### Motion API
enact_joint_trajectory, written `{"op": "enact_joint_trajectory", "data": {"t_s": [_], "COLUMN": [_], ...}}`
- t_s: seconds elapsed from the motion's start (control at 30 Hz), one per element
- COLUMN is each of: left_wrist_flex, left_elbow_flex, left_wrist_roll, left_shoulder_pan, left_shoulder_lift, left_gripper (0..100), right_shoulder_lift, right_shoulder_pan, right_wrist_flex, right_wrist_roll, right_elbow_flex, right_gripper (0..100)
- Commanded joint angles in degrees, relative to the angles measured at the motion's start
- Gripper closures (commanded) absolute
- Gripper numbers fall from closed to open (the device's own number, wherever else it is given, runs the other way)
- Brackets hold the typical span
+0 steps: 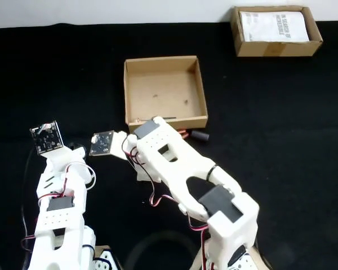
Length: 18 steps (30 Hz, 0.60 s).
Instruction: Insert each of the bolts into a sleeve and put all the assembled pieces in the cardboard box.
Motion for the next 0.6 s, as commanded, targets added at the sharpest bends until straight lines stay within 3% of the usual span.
{"op": "enact_joint_trajectory", "data": {"t_s": [0.0, 0.2, 0.4, 0.57], "left_wrist_flex": [-1.14, -1.14, -1.14, -1.14], "left_elbow_flex": [-0.31, -0.31, -0.31, -0.31], "left_wrist_roll": [-0.44, -0.44, -0.44, -0.44], "left_shoulder_pan": [-0.84, -0.84, -0.84, -0.84], "left_shoulder_lift": [-0.31, -0.31, -0.31, -0.31], "left_gripper": [98, 98, 98, 98], "right_shoulder_lift": [1.36, 5.76, 7.78, 9.89], "right_shoulder_pan": [1.01, 1.01, 1.1, 2.42], "right_wrist_flex": [-2.51, -5.85, -7.16, -6.55], "right_wrist_roll": [0.79, 0.79, 0.44, 0.44], "right_elbow_flex": [-0.57, -0.57, -3.03, -7.52], "right_gripper": [81.8, 82.3, 99.5, 99.2]}}
